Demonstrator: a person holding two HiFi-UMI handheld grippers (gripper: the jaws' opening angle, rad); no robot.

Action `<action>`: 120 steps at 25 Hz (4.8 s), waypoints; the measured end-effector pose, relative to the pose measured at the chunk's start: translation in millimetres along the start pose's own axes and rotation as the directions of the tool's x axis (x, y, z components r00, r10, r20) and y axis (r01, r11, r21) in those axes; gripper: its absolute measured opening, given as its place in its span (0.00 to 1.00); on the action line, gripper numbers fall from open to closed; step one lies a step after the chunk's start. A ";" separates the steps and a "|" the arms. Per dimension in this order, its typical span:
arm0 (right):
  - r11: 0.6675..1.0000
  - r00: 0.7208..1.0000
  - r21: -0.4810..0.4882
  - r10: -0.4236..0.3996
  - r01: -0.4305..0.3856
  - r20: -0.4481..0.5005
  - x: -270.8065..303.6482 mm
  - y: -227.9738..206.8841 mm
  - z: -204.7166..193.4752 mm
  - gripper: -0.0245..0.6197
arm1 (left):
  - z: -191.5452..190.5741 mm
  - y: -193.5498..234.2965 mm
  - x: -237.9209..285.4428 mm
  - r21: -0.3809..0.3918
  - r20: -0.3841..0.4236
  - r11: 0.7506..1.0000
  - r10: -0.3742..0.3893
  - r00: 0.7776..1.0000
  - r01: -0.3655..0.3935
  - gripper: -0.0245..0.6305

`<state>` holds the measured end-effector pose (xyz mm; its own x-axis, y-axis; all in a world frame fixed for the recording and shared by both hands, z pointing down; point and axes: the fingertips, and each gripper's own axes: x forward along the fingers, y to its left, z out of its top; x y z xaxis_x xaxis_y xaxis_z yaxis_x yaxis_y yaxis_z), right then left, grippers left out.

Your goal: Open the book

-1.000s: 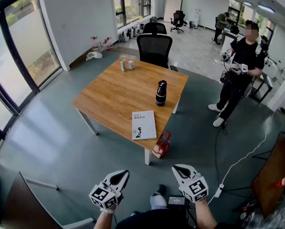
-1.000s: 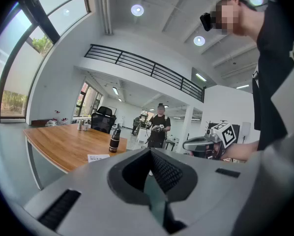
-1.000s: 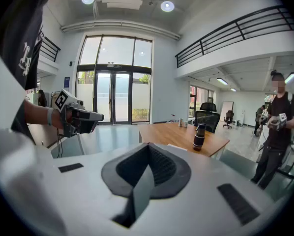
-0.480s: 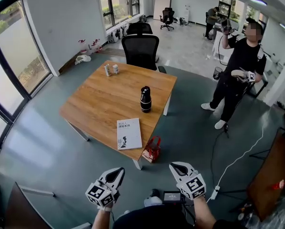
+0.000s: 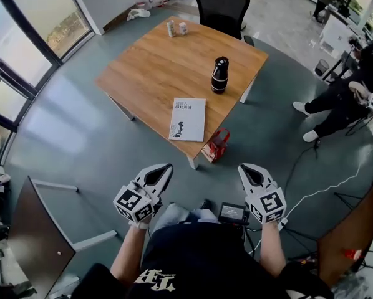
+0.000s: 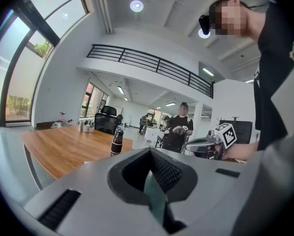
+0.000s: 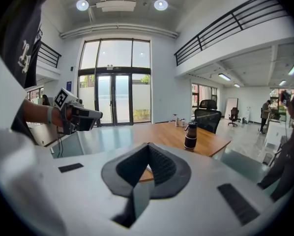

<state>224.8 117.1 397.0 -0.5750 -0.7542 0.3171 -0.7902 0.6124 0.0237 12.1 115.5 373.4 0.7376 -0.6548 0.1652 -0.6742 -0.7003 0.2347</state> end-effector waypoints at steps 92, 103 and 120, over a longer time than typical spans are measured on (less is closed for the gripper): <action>0.863 0.769 0.460 0.436 -0.209 -0.468 338.4 -58.2 -231.6 0.10 | -260.0 270.2 182.5 -0.207 -0.659 0.967 -0.025 0.752 -0.149 0.05; 0.806 0.746 0.552 0.499 -0.213 -0.440 343.0 -46.6 -239.0 0.11 | -276.9 273.8 179.8 -0.218 -0.697 0.958 -0.020 0.717 -0.185 0.05; 0.742 0.778 0.614 0.542 -0.268 -0.316 337.5 -43.6 -199.2 0.12 | -243.6 244.4 199.2 -0.257 -0.605 0.963 -0.100 0.790 -0.076 0.05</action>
<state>107.4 -116.9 691.9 -0.8090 -0.1798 0.5596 -0.5630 0.5107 -0.6498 3.5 -116.8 697.0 0.6728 -0.2750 0.6868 -0.6954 -0.5519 0.4602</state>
